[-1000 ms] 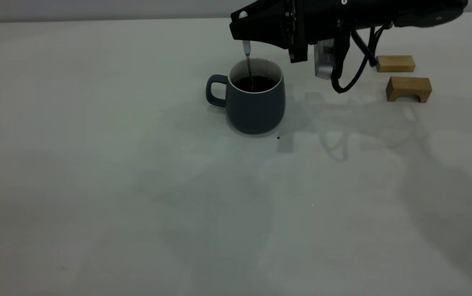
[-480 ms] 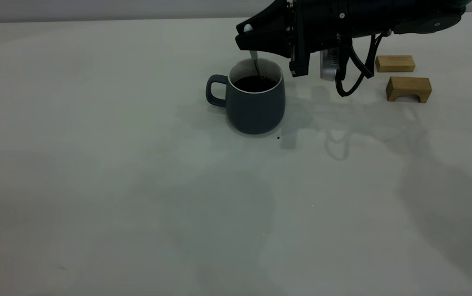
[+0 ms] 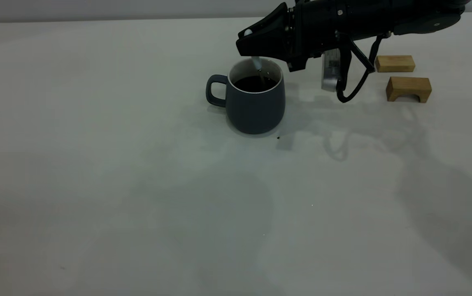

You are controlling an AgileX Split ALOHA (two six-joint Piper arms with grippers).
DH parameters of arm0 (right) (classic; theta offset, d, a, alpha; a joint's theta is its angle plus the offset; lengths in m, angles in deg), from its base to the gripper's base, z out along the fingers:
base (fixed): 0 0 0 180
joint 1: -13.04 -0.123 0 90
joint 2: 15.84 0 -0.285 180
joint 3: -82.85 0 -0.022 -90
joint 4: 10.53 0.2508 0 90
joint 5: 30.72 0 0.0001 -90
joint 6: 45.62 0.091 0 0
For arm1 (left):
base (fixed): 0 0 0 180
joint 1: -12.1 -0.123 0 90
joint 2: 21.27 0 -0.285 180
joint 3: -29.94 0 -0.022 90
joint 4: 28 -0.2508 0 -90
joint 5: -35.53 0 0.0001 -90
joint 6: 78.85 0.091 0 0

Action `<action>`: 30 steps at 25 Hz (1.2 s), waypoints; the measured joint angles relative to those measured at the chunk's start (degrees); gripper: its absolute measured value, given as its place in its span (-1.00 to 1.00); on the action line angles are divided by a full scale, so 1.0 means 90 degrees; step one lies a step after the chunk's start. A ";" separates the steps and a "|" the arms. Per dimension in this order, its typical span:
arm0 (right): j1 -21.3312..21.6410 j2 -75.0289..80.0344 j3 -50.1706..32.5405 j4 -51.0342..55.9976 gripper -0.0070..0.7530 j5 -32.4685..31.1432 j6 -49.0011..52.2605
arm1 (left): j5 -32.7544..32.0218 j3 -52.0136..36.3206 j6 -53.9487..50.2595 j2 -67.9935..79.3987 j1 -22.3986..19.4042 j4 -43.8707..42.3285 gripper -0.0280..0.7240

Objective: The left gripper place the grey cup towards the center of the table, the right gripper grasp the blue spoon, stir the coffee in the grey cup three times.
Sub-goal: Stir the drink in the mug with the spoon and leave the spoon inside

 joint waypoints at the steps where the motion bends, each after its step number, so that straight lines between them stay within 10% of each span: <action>1: -0.0028 0.0000 0.0000 0.0052 -0.62 -0.0038 0.0092 | 0.0000 0.0000 0.0000 0.0000 0.0000 0.0000 -0.10; 19: -0.0044 0.0000 0.0000 0.0172 -0.62 -0.0599 -0.2483 | 0.0000 0.0000 0.0000 0.0000 0.0000 -0.0006 -0.10; 30: 0.0027 0.0000 0.0000 -0.0134 -0.62 0.0044 -0.0502 | 0.0000 0.0000 0.0000 0.0000 0.0000 -0.0006 -0.10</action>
